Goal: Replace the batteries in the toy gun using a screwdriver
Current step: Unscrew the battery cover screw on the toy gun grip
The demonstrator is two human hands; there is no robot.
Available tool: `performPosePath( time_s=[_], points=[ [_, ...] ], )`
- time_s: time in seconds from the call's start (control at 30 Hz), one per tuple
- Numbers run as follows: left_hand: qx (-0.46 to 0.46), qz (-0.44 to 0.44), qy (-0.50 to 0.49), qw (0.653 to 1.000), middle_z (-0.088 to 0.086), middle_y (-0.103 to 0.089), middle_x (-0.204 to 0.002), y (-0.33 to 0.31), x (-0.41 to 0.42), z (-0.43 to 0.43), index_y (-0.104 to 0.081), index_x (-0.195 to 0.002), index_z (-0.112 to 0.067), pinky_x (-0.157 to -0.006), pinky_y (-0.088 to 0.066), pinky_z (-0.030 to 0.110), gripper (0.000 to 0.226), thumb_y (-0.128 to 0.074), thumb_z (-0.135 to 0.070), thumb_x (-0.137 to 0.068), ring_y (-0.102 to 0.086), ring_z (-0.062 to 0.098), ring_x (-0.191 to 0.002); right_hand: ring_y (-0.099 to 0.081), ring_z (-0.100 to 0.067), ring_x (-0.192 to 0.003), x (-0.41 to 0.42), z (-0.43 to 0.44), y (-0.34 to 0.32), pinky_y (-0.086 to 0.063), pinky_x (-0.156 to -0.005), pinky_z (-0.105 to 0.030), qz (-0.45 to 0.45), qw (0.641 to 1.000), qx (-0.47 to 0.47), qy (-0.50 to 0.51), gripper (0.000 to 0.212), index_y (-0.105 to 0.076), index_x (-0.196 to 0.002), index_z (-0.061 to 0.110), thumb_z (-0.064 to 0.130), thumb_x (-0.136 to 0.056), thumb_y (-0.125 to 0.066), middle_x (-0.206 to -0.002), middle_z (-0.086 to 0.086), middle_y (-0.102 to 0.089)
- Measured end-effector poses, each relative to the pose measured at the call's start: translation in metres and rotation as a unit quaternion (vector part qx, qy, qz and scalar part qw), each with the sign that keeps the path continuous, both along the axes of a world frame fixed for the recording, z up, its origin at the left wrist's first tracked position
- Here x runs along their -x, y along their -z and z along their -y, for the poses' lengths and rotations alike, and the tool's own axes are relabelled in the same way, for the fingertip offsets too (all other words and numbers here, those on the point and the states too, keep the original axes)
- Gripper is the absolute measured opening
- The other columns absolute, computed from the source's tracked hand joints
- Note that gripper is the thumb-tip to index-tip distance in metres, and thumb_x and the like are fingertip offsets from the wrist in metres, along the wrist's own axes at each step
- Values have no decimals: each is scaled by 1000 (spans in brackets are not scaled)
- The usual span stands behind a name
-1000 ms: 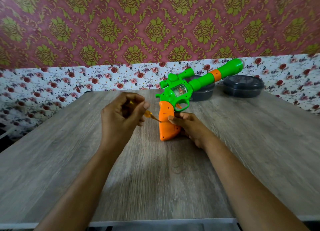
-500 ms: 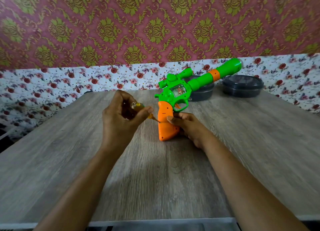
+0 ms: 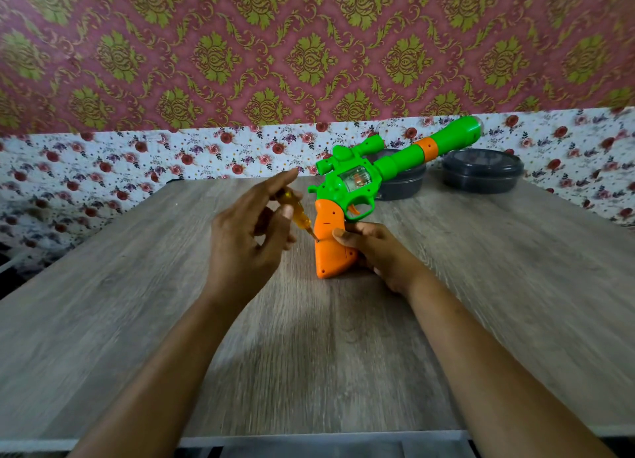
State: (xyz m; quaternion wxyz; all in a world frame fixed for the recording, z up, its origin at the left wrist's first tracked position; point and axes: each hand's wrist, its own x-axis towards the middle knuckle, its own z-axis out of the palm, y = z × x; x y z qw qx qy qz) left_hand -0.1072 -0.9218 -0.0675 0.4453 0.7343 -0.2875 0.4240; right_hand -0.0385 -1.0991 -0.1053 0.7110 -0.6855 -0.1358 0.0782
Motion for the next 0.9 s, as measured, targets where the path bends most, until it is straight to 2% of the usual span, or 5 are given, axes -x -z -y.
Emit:
performPosePath(
  time_s=[0.2, 0.47, 0.67, 0.8, 0.9],
  points=[
    [47, -8, -41, 998, -9, -59, -74, 0, -2, -2, -46, -82, -34, -52, -48, 27, 26, -70, -38, -74, -56, 12, -57, -60, -27, -110, 0, 1, 1, -48, -96, -43, 0, 1000, 12, 9, 32, -58, -120, 9, 17, -89, -55, -119, -15, -63],
    [107, -29, 15, 994, -10, -65, -85, -1, -3, 1, -45, -93, -40, -52, -52, 24, 34, -65, -13, -84, -66, 11, -58, -63, -19, -100, 0, 1, 0, -51, -88, -33, -3, 1000, 10, 4, 28, -60, -116, 12, 18, -89, -56, -115, -11, -65],
    [62, -28, 32, 997, -19, -67, -102, 1, -1, 1, -57, -116, -31, -68, -57, 32, 28, -50, -24, -89, -70, 11, -75, -63, -9, -86, 0, 0, -1, -54, -72, -19, -10, 1000, 9, -5, 18, -60, -107, 18, 16, -90, -54, -102, -3, -66],
    [71, -16, 35, 997, -24, -68, -99, -1, -2, -1, -55, -118, -30, -62, -56, 21, 29, -54, -20, -90, -69, 7, -69, -63, -13, -93, -1, 1, 0, -50, -85, -28, -2, 1000, 14, 0, 17, -61, -106, 19, 17, -90, -55, -110, -7, -65],
    [111, -42, 40, 992, -17, -68, -87, -4, 1, -1, -57, -99, -30, -51, -51, 20, 24, -71, -22, -81, -65, 8, -57, -62, -19, -98, 0, 1, 0, -49, -90, -33, -3, 1000, 7, 2, 24, -61, -112, 14, 17, -89, -55, -116, -12, -64]
  ],
)
